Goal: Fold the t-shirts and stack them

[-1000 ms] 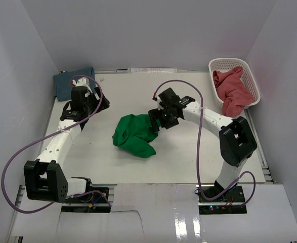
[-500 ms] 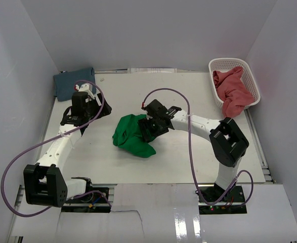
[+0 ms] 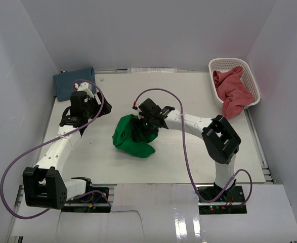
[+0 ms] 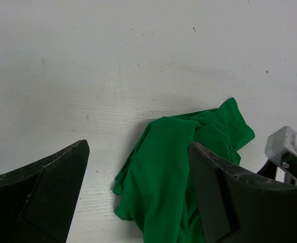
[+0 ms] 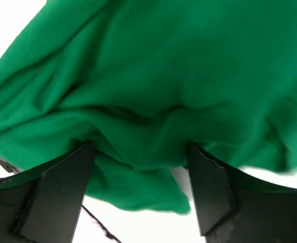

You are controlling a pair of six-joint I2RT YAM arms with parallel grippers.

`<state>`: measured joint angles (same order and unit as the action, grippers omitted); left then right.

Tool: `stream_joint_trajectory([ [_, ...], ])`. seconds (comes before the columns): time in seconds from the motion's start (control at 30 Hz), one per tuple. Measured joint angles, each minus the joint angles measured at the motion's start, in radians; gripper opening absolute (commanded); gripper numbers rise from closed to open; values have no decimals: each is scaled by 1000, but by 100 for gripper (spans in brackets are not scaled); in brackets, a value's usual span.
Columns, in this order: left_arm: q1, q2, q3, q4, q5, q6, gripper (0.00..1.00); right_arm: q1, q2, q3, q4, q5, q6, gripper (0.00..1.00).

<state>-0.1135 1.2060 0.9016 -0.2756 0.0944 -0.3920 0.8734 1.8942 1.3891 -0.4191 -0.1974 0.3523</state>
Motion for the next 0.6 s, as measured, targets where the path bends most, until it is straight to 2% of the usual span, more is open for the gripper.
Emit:
stream_joint_trajectory([
  [0.07, 0, 0, 0, 0, 0, 1, 90, 13, 34, 4, 27, -27, 7, 65],
  [0.1, 0, -1, -2, 1, 0, 2, 90, 20, 49, 4, 35, -39, 11, 49],
  [0.17, 0, -3, -4, 0, 0, 3, 90, 37, 71, 4, 45, -59, 21, 29],
  [0.2, 0, -4, -5, 0, 0, 3, 90, 45, 79, 4, 53, -72, 30, 15],
  [0.23, 0, -5, -5, 0, 0, 3, 90, 51, 84, 4, 57, -80, 29, 9],
  [0.57, 0, -12, -5, 1, 0, 3, 90, 83, 88, 69, 85, -216, 26, 8],
  [0.6, 0, -12, -5, 1, -1, 3, 90, 93, 84, 84, 92, -241, 24, 11],
])
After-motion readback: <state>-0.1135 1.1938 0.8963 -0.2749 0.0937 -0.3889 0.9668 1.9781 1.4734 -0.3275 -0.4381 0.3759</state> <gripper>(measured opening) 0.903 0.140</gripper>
